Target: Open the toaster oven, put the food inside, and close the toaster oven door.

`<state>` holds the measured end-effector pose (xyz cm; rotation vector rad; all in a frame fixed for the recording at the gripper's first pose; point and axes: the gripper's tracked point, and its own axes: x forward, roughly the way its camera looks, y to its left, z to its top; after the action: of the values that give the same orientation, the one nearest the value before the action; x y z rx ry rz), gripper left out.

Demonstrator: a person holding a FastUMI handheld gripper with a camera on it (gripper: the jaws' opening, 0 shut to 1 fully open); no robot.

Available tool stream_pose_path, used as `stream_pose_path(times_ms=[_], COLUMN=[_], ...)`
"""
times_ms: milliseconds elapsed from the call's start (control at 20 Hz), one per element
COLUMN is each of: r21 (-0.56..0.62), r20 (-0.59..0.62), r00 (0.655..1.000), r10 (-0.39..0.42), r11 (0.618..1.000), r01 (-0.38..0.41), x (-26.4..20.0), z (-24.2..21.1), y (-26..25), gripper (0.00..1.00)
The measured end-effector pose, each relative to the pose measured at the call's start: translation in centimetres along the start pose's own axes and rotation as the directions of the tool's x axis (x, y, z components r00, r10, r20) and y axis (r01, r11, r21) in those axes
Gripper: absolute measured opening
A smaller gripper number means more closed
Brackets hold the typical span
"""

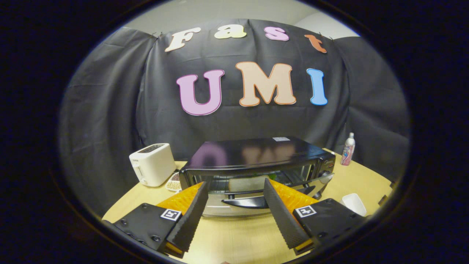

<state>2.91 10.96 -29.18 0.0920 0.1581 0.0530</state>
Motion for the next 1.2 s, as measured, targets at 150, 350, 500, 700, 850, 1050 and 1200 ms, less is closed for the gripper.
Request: stream_pose_path(times_ms=[150, 350, 500, 700, 850, 1050, 1200], r21=[0.008, -0.025, -0.017, 0.000, -0.008, 0.009, 0.002], r20=[0.010, 0.022, 0.035, 0.049, 0.041, 0.018, 0.041], r00=[1.000, 1.000, 0.999, 0.998, 0.999, 0.998, 0.998], r10=[0.003, 0.000, 0.011, 0.031, 0.029, 0.060, 0.057], r11=[1.000, 1.000, 1.000, 1.000, 1.000, 0.998, 0.998], r01=[-0.003, 0.000, -0.010, -0.032, -0.028, -0.060, -0.057], x=[1.1, 2.2, 3.3, 5.0, 5.4, 4.2, 1.9], z=[0.4, 0.8, 1.3, 1.8, 1.9, 2.4, 4.1], y=[-0.1, 0.1, 0.3, 0.4, 0.2, 0.0, -0.9], gripper=[0.97, 0.97, 0.97, 0.97, 0.97, 0.97, 0.97])
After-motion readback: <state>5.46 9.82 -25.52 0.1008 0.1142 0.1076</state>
